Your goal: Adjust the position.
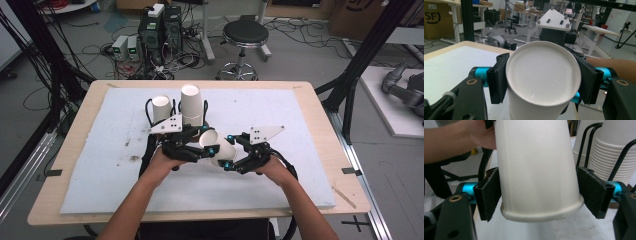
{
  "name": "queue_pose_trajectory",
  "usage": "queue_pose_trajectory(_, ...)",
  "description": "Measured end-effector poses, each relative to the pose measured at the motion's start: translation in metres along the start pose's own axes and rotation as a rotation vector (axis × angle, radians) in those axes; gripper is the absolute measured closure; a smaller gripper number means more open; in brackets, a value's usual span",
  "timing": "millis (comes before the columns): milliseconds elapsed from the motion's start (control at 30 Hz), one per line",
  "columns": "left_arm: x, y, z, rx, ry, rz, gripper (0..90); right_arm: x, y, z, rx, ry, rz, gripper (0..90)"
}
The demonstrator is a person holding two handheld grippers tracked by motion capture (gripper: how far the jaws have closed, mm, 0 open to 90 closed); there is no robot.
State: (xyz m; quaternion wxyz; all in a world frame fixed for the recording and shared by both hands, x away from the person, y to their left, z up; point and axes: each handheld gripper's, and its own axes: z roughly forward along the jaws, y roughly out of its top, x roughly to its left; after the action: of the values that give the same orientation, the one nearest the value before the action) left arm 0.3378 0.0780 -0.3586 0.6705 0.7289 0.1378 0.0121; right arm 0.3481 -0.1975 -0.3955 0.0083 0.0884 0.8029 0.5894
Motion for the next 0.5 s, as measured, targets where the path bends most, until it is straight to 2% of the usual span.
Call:
queue_pose_trajectory(33, 0.0000, 0.0001, -0.0005, 0.015, 0.007, 0.006, 34.4, -0.0014, -0.0002, -0.0007, 0.004, -0.003, -0.016, 25.6)
queue_pose_trajectory(67, 0.0000, 0.0002, -0.0011, 0.047, 0.027, 0.031, 32.9, -0.0017, -0.0002, -0.0008, 0.014, -0.002, -0.024, 27.2)
queue_pose_trajectory(133, 0.0002, -0.0001, -0.0032, 0.082, 0.047, 0.029, 26.5, -0.0027, 0.0007, -0.0004, 0.049, -0.015, -0.050, 27.6)
queue_pose_trajectory(167, 0.0008, -0.0002, -0.0053, 0.090, 0.052, 0.031, 23.9, -0.0032, 0.0007, -0.0004, 0.062, -0.016, -0.059, 27.6)
queue_pose_trajectory(300, 0.0025, -0.0018, -0.0092, 0.109, 0.060, 0.029, 23.4, -0.0055, 0.0000, 0.0016, 0.087, 0.001, -0.064, 28.1)
queue_pose_trajectory(433, 0.0024, -0.0046, -0.0075, 0.129, 0.041, 0.024, 23.7, -0.0038, 0.0008, 0.0067, 0.111, 0.019, -0.073, 28.3)
queue_pose_trajectory(500, 0.0026, -0.0061, -0.0078, 0.131, 0.009, 0.018, 29.4, -0.0033, 0.0011, 0.0083, 0.124, 0.027, -0.079, 28.3)
